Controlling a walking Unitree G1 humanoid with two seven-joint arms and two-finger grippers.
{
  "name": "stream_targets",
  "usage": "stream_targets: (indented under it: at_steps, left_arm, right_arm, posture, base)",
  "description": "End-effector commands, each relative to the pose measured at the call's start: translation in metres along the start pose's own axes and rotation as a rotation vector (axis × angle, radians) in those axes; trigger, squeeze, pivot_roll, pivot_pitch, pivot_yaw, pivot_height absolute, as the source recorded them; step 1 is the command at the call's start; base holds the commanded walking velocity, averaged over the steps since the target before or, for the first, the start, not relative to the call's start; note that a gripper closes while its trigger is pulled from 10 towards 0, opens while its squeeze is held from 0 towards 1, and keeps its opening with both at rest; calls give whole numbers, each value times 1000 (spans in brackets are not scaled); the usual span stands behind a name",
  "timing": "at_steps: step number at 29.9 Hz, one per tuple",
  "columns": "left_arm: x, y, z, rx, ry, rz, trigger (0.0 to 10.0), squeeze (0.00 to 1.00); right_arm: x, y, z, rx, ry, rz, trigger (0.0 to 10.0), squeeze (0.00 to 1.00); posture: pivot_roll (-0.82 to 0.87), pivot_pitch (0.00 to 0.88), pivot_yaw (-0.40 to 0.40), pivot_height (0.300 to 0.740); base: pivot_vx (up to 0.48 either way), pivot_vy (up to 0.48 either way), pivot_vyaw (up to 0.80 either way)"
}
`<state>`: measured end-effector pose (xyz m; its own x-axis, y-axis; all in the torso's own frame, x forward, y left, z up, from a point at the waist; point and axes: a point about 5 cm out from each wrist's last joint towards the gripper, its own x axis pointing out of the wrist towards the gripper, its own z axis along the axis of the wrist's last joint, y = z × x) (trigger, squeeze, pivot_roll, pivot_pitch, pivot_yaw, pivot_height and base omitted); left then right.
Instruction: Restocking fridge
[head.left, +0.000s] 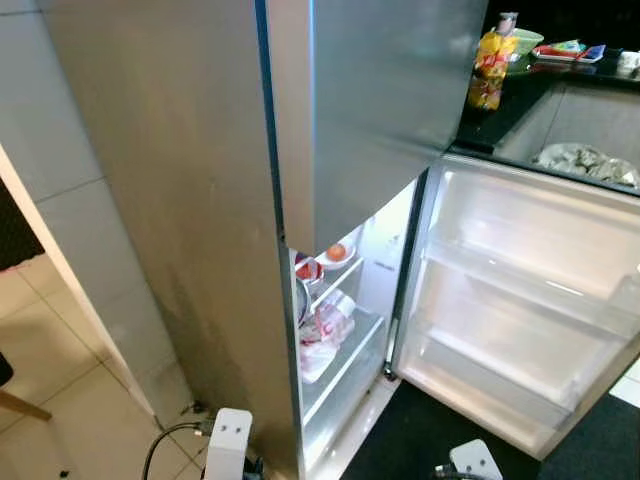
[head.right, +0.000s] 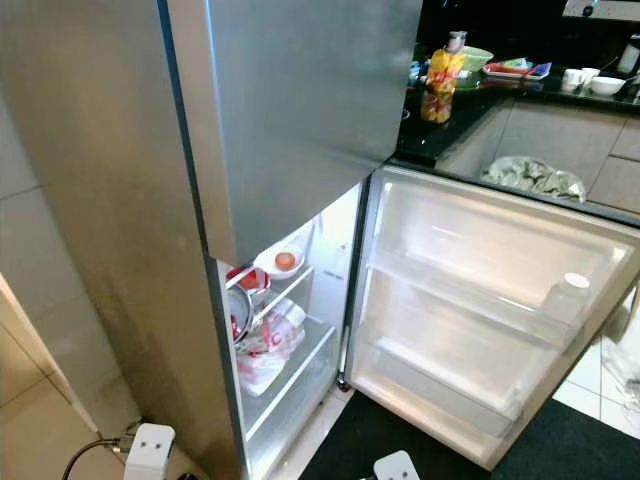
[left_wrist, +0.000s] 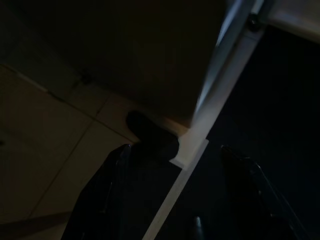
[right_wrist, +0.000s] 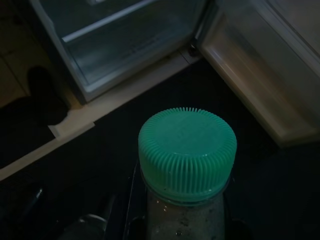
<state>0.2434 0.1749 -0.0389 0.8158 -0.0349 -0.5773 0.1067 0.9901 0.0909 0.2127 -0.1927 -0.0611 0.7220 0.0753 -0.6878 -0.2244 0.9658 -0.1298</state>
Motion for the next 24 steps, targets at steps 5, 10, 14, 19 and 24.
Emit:
stream_targets:
  at_steps: [5, 10, 14, 19, 24]
  left_arm:
    - [2, -18, 2, 32, -4, -74, 10000, 0]
    - [3, -19, 4, 6, -22, -73, 10000, 0]
    - [2, -20, 2, 8, -11, -83, 10000, 0]
    - [1, -23, 0, 37, -15, -121, 10000, 0]
    - [0, -25, 0, 23, -23, -136, 10000, 0]
  right_arm:
    - [0, 3, -2, 39, 10, 17, 10000, 0]
    - [2, 4, 5, -21, -12, 29, 10000, 0]
    - [1, 0, 4, 9, -3, 14, 10000, 0]
    - [-1, -2, -3, 29, 18, 6, 10000, 0]
    - [-2, -1, -5, 37, 22, 7, 10000, 0]
  posture:
    - [-45, 34, 1, 740]
    - [-56, 59, 6, 740]
    - [-55, 60, 7, 740]
    - [-52, 70, 8, 740]
    - [-53, 71, 12, 740]
  base:
    - [0, 0, -160]
    - [0, 0, -800]
    - [0, 0, -800]
    - [0, 0, -800]
    - [0, 0, -800]
